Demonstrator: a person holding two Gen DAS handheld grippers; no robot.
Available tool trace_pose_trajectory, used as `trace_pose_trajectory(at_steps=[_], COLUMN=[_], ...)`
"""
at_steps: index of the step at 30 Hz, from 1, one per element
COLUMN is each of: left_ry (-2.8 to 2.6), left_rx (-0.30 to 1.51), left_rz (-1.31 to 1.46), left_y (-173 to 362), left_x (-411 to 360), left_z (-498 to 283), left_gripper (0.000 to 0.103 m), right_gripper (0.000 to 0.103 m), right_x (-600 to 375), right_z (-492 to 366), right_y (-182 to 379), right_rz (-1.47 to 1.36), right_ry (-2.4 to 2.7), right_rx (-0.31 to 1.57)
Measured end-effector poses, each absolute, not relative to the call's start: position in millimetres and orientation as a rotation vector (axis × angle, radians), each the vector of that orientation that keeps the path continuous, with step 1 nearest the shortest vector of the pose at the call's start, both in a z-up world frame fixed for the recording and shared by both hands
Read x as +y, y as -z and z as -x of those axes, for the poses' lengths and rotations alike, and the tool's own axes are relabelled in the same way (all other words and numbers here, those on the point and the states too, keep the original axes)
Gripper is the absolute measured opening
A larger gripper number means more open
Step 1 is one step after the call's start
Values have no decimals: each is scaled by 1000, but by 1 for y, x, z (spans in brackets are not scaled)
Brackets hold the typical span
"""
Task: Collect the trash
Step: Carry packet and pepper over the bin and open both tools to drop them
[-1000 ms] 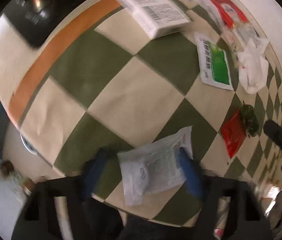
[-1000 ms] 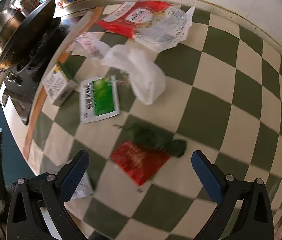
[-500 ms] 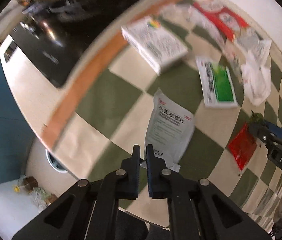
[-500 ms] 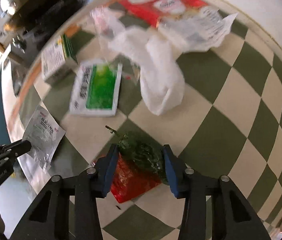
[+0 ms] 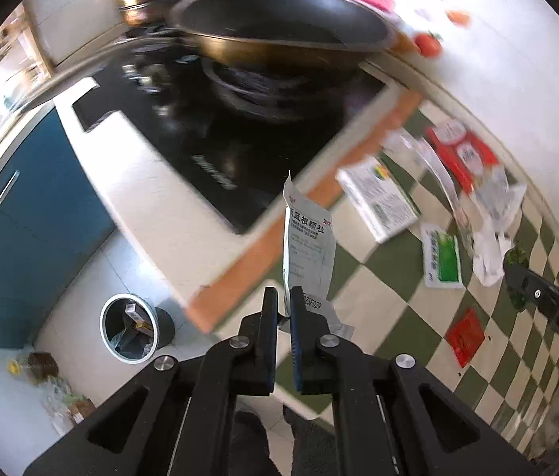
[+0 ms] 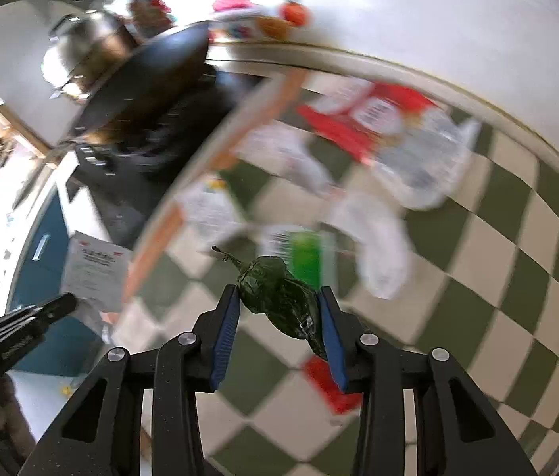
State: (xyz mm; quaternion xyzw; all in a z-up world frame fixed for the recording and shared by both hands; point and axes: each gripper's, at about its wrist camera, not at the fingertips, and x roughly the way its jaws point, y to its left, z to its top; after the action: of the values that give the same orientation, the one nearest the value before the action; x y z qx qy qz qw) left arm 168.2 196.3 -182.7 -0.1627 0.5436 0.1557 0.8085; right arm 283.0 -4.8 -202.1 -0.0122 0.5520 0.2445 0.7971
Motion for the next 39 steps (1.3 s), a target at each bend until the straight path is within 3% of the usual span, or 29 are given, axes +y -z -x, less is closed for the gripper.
trace_pose_trajectory(at_steps=[9, 15, 19, 30, 33, 39], left_ry=[-532, -695, -765, -810, -809, -786], left_rx=[1100, 1127, 1175, 1337, 1340, 1342], left_rz=[541, 698, 820, 1168, 1244, 1269], left_y=[183, 251, 344, 698, 755, 800], left_x=[337, 442, 506, 612, 622, 626], left_z=[-68, 18, 66, 148, 164, 176], left_gripper=[3, 3, 3, 4, 4, 4], right_gripper=[41, 41, 41, 40, 40, 40], right_x=[164, 303, 375, 507, 522, 543], right_z=[-214, -143, -109, -49, -37, -18], right_y=[204, 291, 381, 716, 795, 863], right_rz=[80, 178, 229, 250, 252, 298], right_ry=[-821, -964, -982, -967, -948, -964], right_rx=[1237, 1366, 1459, 1676, 1726, 1758])
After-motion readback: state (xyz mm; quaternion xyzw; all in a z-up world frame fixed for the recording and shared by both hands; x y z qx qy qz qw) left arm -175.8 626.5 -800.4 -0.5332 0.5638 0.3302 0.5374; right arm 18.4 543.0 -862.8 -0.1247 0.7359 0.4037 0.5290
